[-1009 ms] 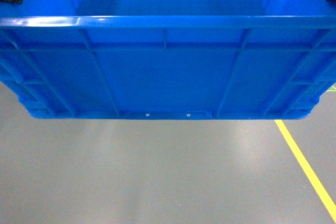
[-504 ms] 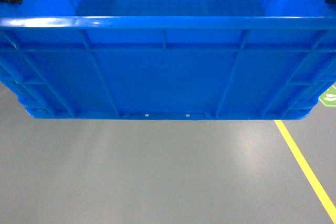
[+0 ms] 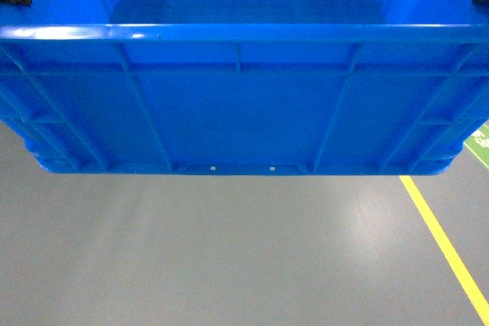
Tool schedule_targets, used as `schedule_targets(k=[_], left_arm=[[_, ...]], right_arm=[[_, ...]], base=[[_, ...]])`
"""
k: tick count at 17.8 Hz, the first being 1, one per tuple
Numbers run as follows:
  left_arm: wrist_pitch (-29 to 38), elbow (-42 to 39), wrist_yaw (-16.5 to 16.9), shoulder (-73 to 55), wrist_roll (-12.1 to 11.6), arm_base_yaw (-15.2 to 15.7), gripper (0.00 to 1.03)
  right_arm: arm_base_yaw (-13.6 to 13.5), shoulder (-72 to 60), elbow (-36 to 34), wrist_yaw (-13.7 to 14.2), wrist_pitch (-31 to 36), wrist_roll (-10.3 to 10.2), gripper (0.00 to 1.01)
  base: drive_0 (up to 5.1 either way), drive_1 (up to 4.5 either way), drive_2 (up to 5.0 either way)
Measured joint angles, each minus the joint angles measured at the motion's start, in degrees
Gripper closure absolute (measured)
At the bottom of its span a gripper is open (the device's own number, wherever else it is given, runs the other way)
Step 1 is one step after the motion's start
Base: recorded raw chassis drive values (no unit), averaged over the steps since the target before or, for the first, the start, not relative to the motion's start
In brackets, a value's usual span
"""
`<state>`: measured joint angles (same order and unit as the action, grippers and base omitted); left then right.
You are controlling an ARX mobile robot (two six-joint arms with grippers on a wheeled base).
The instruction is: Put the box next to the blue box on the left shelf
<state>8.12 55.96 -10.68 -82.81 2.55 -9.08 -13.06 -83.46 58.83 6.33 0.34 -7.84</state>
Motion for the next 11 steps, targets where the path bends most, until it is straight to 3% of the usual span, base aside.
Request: schedule_targets(k=[11], left_arm=[[-0.1,0.0,0.0,0.0,0.0,0.0,0.84]], right_arm=[[0.0,0.0,0.0,0.0,0.0,0.1,0.93]], base=[[0.0,4.32,-4.3]])
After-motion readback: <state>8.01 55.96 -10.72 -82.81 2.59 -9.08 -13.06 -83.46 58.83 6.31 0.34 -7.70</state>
